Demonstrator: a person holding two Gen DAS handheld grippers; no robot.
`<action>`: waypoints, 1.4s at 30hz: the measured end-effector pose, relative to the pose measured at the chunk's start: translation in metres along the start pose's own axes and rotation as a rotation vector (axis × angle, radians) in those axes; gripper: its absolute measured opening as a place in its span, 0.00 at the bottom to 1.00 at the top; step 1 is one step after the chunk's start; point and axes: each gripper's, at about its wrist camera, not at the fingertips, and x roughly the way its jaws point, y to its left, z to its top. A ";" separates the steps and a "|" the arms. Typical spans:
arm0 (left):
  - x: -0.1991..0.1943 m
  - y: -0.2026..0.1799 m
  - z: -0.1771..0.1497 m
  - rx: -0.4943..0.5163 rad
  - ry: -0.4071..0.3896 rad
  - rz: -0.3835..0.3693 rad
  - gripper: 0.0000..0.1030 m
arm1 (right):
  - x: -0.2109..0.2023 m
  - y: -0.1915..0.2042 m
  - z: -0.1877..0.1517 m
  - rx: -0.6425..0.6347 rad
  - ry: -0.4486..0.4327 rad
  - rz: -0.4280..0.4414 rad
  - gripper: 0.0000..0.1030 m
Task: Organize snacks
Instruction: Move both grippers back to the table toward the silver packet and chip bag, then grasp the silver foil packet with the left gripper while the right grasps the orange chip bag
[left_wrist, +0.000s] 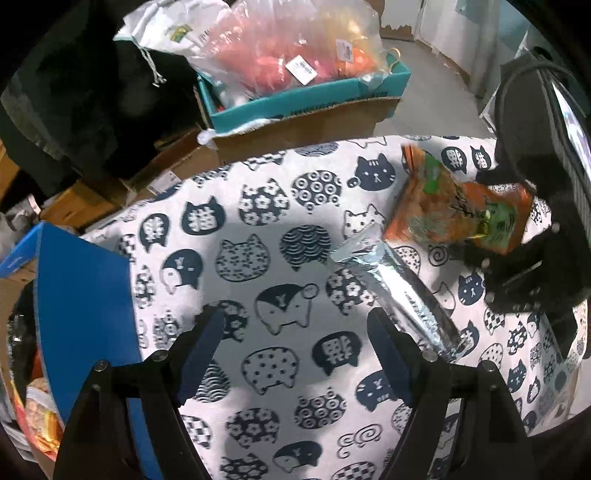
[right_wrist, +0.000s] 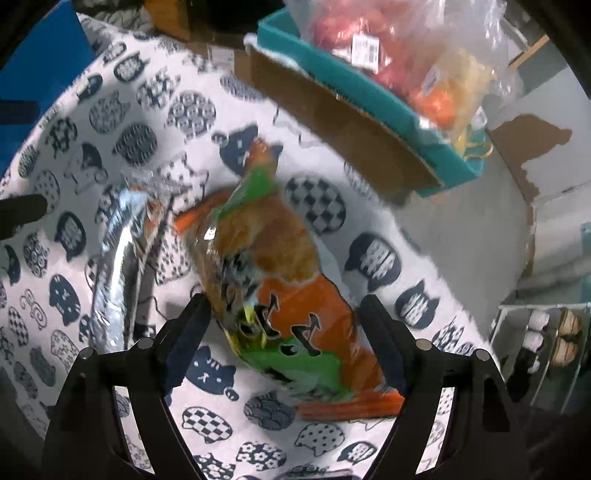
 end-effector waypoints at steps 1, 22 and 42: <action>0.002 -0.002 0.000 -0.001 0.004 -0.005 0.79 | 0.003 0.001 -0.002 -0.002 0.017 0.003 0.79; 0.036 -0.041 0.014 -0.087 0.087 -0.058 0.79 | 0.005 -0.037 -0.037 0.362 -0.044 0.134 0.36; 0.050 -0.080 0.011 -0.035 0.087 -0.089 0.35 | -0.006 -0.053 -0.071 0.476 -0.097 0.207 0.35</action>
